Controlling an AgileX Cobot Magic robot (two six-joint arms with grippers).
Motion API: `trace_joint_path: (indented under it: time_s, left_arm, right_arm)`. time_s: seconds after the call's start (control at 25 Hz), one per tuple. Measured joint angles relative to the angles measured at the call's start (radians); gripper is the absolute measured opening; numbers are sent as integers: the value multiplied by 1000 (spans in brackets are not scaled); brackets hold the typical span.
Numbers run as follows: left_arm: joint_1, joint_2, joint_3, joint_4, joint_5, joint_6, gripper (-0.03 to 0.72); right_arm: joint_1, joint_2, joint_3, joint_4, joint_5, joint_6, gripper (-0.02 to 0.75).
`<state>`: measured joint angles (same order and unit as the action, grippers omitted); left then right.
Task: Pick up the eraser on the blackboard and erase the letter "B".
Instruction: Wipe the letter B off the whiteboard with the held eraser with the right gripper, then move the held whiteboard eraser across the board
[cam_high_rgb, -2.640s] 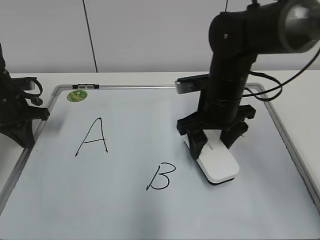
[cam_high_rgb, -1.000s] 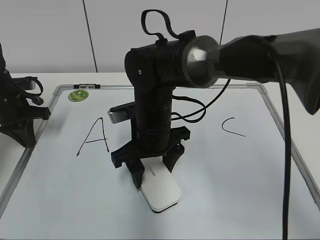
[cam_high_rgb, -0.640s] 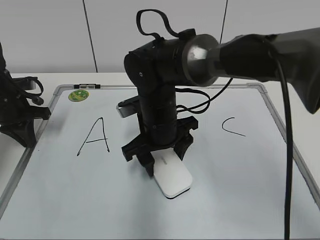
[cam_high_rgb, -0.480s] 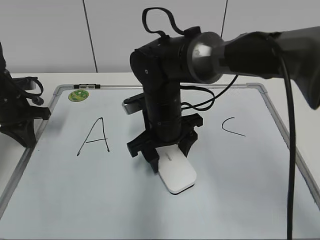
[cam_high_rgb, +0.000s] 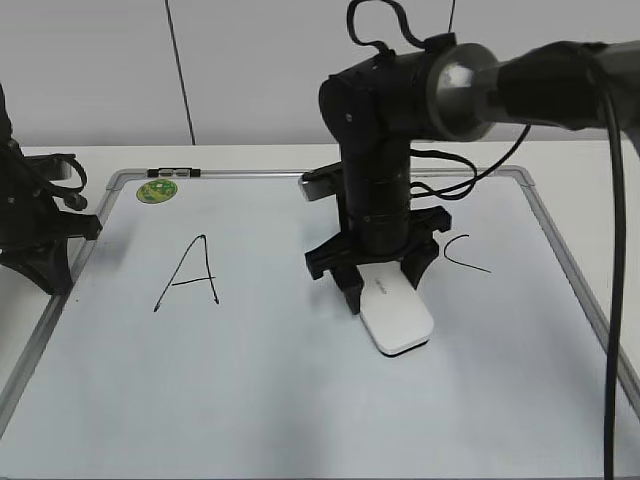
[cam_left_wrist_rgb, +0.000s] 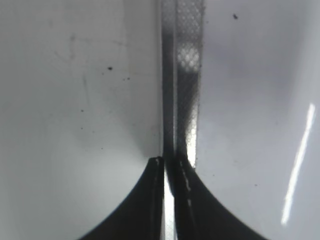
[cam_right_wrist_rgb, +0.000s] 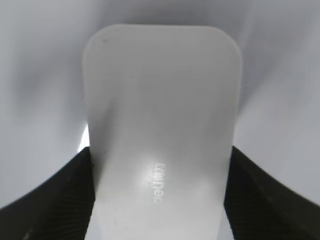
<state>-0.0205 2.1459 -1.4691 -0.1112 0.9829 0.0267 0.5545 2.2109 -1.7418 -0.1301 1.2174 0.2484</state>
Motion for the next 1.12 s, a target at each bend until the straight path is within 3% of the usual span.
trace_joint_path:
  time_s: [0.16, 0.36, 0.76, 1.12]
  left_arm:
    - [0, 0, -2, 0, 1, 0, 22]
    - [0, 0, -2, 0, 1, 0, 22]
    - [0, 0, -2, 2, 4, 0, 22]
    - [0, 0, -2, 2, 4, 0, 22]
  right_arm:
    - [-72, -80, 96, -100, -4, 30, 524]
    - [-219, -199, 251, -112, -4, 34, 524]
    - [-419, -225, 312, 81, -5, -170, 524]
    - [-466, -184, 256, 120, -14, -197, 524]
